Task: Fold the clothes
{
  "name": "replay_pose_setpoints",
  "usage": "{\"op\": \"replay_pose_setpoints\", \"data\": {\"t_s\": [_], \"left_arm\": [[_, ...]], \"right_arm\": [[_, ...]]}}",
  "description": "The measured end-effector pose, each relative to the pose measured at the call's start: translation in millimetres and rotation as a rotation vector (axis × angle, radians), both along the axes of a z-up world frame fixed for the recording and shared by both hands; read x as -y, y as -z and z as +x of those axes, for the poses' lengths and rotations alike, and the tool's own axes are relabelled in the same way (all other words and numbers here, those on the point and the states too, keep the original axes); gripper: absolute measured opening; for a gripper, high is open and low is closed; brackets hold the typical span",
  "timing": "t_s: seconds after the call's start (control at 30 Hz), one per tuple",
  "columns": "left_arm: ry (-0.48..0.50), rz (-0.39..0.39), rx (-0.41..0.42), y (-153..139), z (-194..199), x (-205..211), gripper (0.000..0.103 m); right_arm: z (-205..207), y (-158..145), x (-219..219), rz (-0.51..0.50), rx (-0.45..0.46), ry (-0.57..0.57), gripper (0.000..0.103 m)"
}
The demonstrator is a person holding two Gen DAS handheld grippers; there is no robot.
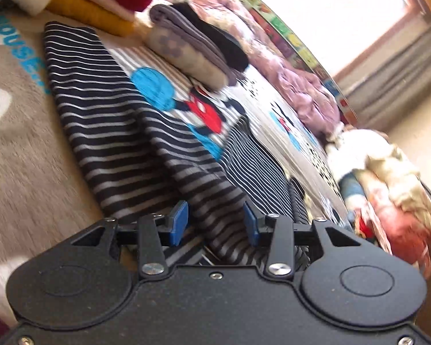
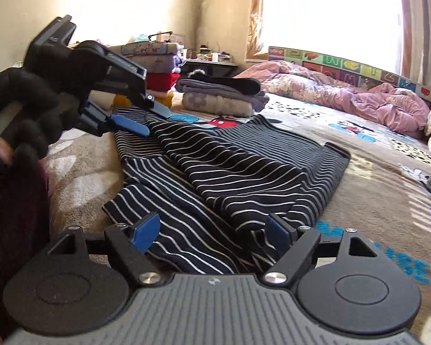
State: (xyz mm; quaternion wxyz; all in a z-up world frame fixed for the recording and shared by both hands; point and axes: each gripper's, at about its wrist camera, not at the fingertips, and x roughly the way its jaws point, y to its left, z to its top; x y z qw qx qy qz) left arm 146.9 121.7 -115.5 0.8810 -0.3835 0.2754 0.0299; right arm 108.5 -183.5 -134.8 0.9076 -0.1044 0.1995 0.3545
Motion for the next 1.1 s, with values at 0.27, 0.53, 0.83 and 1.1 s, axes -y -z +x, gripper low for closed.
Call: {"op": "replay_pose_setpoints", "data": {"t_s": [0.27, 0.53, 0.83, 1.1], "left_arm": [[-0.059, 0.072, 0.023, -1.6, 38.1, -30.4, 0.016], [0.042, 0.204, 0.161, -44.4, 59.0, -24.7, 0.001], [0.158, 0.33, 0.228, -89.4, 90.1, 24.7, 0.001], [0.243, 0.357, 0.235, -112.9, 123.7, 77.9, 0.001]], "right_arm": [[-0.6, 13.4, -17.1, -0.071, -0.028, -0.076, 0.088], [-3.1, 14.7, -19.3, -0.095, -0.036, -0.102, 0.09], [-8.3, 7.8, -13.9, -0.057, -0.037, -0.09, 0.089], [-6.0, 2.1, 3.1, 0.013, -0.033, -0.025, 0.086]]}}
